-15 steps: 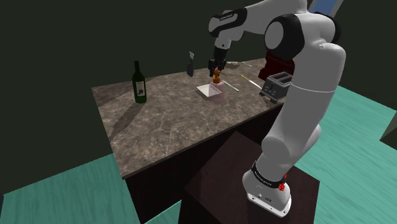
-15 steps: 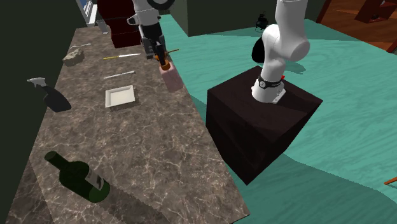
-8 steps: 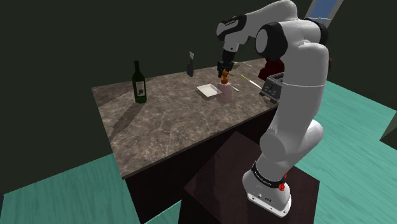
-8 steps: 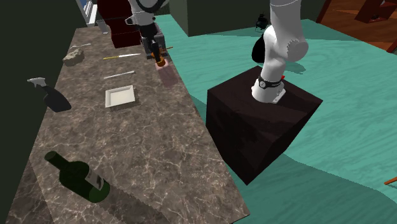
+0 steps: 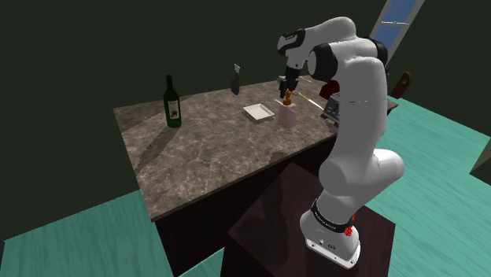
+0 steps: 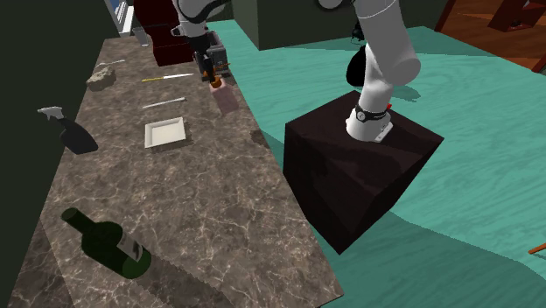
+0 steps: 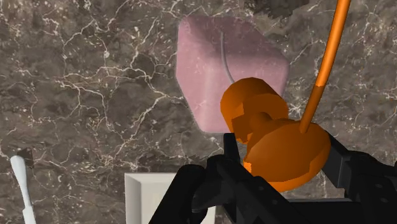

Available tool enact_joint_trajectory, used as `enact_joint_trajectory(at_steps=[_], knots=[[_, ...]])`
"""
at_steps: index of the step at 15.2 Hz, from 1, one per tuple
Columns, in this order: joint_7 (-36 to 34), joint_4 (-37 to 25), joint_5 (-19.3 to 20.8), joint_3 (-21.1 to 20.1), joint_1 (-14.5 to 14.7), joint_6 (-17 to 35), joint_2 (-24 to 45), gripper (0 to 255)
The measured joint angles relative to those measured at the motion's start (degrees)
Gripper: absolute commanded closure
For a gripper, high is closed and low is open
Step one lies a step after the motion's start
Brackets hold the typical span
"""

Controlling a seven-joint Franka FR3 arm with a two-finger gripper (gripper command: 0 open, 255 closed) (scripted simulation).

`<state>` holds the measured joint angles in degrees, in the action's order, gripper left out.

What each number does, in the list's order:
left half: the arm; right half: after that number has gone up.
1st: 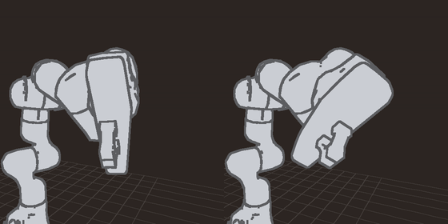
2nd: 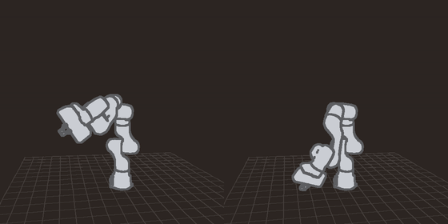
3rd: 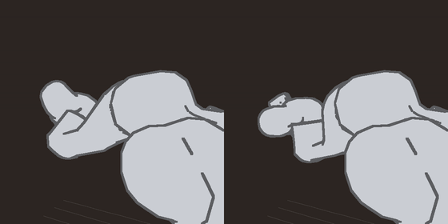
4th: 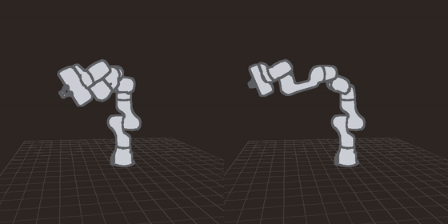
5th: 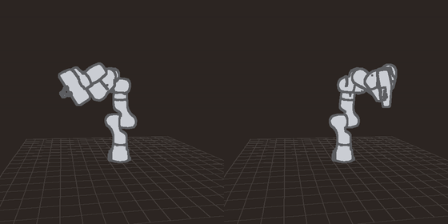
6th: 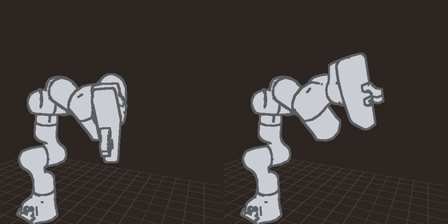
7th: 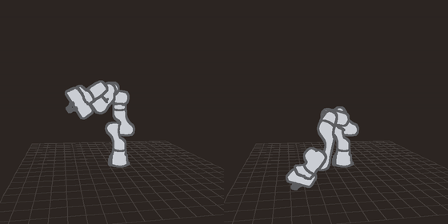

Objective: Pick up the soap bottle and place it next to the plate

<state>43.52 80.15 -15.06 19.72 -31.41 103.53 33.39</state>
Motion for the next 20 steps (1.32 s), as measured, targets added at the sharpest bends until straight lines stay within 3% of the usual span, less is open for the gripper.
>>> enact_joint_trajectory(at_steps=[5, 20], knots=[[3.3, -12.0, -1.7, -0.3, -5.6, -3.1, 9.4, 255], [4.6, -9.0, -3.0, -1.2, -5.9, 4.2, 13.8, 255]])
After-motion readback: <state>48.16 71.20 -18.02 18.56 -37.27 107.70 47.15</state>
